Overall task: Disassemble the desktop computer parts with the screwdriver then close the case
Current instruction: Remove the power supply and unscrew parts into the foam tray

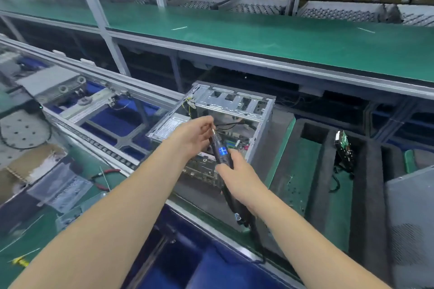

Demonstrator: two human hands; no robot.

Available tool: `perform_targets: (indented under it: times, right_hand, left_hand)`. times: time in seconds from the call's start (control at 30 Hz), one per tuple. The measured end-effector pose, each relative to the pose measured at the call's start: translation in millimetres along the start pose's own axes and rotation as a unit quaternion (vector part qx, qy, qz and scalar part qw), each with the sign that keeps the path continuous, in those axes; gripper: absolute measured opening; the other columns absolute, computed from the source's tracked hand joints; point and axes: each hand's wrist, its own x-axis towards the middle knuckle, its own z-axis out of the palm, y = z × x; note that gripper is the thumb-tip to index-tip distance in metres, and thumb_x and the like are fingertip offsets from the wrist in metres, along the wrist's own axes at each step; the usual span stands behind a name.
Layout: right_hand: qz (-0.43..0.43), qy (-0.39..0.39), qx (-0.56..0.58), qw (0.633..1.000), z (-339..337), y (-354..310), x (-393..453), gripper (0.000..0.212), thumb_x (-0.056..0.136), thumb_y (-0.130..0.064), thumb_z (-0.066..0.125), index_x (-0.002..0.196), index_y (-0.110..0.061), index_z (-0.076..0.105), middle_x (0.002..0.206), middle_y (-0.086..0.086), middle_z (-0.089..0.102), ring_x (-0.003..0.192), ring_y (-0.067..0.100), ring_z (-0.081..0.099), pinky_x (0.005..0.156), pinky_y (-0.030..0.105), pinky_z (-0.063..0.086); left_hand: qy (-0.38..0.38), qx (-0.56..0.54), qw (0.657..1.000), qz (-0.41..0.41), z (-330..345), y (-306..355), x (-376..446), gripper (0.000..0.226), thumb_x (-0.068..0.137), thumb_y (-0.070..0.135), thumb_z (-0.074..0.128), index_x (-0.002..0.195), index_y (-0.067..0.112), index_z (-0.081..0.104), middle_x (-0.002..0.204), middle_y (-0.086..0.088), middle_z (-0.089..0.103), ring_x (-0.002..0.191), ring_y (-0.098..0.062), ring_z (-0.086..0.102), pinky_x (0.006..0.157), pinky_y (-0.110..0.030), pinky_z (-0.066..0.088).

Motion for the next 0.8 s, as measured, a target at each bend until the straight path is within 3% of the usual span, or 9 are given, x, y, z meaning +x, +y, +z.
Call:
perform_targets:
  times: [0.1, 0.2, 0.37, 0.5, 0.57, 0.67, 0.8]
  right_hand:
    - [0.009, 0.000, -0.001, 1.000, 45, -12, 6, 0.020, 0.096, -0.033, 0.051, 0.116, -0.038, 0.051, 0.088, -0.005, 0.062, 0.075, 0.019, 0.060, 0.072, 0.036, 0.049]
    - [0.017, 0.035, -0.002, 0.999, 106, -23, 13, 0.020, 0.095, -0.033, 0.053, 0.114, -0.038, 0.053, 0.085, -0.008, 0.062, 0.072, 0.014, 0.058, 0.070, 0.035, 0.048]
    - [0.070, 0.082, -0.018, 0.994, 213, -28, 23, 0.016, 0.096, -0.032, 0.053, 0.111, -0.030, 0.049, 0.098, 0.006, 0.066, 0.078, 0.017, 0.056, 0.075, 0.037, 0.048]
    - [0.121, 0.096, -0.008, 0.988, 262, -16, 26, 0.016, 0.097, -0.031, 0.054, 0.112, -0.032, 0.047, 0.094, -0.001, 0.064, 0.074, 0.014, 0.056, 0.067, 0.033, 0.046]
    - [0.157, 0.094, 0.008, 0.983, 282, -6, 26, 0.026, 0.093, -0.028, 0.060, 0.116, -0.030, 0.048, 0.090, -0.001, 0.062, 0.072, 0.016, 0.057, 0.066, 0.033, 0.047]
    - [0.188, 0.080, 0.012, 0.979, 300, 16, 25, 0.057, 0.079, -0.018, 0.073, 0.126, -0.033, 0.043, 0.091, -0.002, 0.060, 0.072, 0.014, 0.058, 0.063, 0.027, 0.051]
    - [0.186, 0.058, 0.010, 0.981, 310, 44, 28, 0.104, 0.066, -0.021, 0.079, 0.149, -0.043, 0.020, 0.112, -0.004, 0.062, 0.091, 0.011, 0.063, 0.062, 0.021, 0.052]
  left_hand:
    - [-0.020, 0.016, 1.000, -0.001, -49, 11, 0, 0.004, 0.097, 0.009, 0.065, 0.100, 0.009, 0.062, 0.072, 0.001, 0.067, 0.065, -0.011, 0.064, 0.071, -0.027, 0.060]
    - [-0.042, -0.003, 0.999, -0.021, -101, 18, 3, 0.008, 0.096, 0.007, 0.064, 0.089, 0.009, 0.064, 0.072, 0.001, 0.068, 0.061, -0.009, 0.064, 0.065, -0.024, 0.057]
    - [-0.049, 0.014, 0.997, -0.065, -186, 3, 27, 0.020, 0.100, 0.014, 0.060, 0.080, 0.013, 0.059, 0.068, 0.003, 0.060, 0.070, -0.011, 0.053, 0.068, -0.022, 0.046]
    - [-0.049, 0.015, 0.993, -0.105, -226, -26, 44, 0.007, 0.099, 0.018, 0.062, 0.094, 0.014, 0.064, 0.084, -0.002, 0.061, 0.072, -0.013, 0.055, 0.067, -0.026, 0.045]
    - [-0.039, 0.030, 0.989, -0.136, -238, -48, 53, 0.009, 0.098, 0.021, 0.066, 0.097, 0.012, 0.064, 0.086, -0.003, 0.063, 0.070, -0.015, 0.056, 0.063, -0.029, 0.045]
    - [-0.041, -0.011, 0.983, -0.176, -240, -79, 61, 0.014, 0.100, 0.019, 0.063, 0.089, 0.011, 0.060, 0.078, -0.002, 0.061, 0.059, -0.011, 0.055, 0.053, -0.025, 0.049]
    - [-0.059, -0.067, 0.976, -0.201, -235, -110, 72, 0.021, 0.103, 0.019, 0.058, 0.084, 0.011, 0.056, 0.074, -0.001, 0.058, 0.052, -0.009, 0.055, 0.048, -0.024, 0.050]
